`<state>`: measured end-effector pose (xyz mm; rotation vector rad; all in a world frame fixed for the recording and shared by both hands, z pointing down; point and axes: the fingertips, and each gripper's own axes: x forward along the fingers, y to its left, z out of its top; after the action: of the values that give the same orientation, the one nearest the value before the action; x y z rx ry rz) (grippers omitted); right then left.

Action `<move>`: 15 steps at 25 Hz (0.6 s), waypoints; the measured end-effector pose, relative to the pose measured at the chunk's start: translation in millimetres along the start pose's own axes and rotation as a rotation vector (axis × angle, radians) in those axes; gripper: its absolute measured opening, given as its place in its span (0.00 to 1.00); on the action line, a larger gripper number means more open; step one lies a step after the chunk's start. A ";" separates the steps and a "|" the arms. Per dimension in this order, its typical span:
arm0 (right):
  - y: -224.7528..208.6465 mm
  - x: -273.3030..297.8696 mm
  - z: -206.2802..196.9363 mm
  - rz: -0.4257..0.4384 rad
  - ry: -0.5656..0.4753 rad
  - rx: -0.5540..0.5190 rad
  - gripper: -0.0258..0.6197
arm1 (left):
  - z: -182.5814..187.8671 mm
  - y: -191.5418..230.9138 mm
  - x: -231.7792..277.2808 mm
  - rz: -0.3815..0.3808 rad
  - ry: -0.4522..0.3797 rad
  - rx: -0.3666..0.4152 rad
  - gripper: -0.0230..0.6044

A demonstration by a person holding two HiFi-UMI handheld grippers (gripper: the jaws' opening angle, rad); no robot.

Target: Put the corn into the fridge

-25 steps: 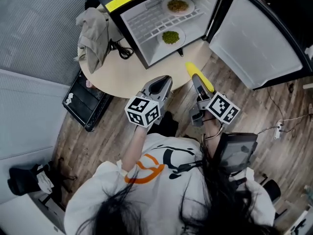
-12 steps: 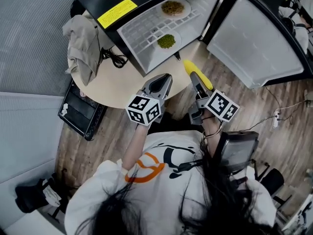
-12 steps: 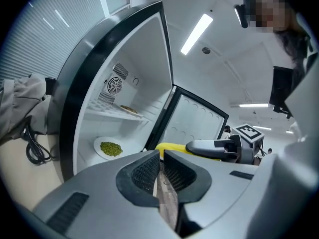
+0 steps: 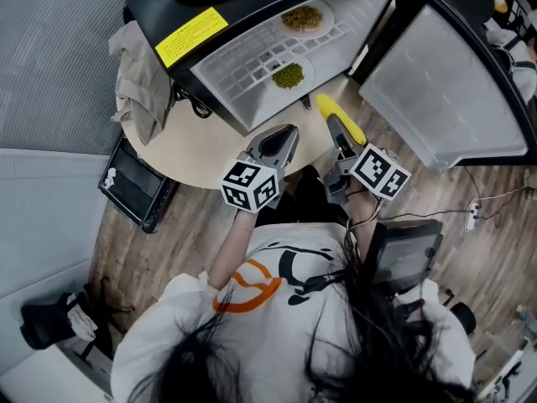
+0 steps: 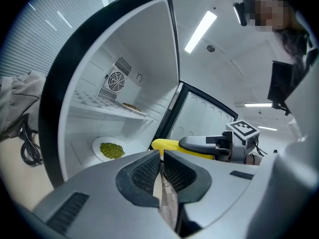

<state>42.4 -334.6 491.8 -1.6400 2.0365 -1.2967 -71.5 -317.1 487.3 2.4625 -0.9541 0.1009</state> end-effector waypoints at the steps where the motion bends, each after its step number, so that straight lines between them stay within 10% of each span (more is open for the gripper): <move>1: -3.3 6.0 4.0 -0.001 0.006 -0.010 0.43 | 0.7 1.3 4.2 0.010 0.001 -0.001 0.09; 15: -56.3 113.6 25.6 -0.057 0.153 -0.266 0.43 | 9.8 21.2 60.2 0.125 0.020 -0.018 0.09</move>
<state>57.1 -445.5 556.7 -1.7687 2.3572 -1.2483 -41.0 -372.1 502.0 2.3796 -1.0955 0.1584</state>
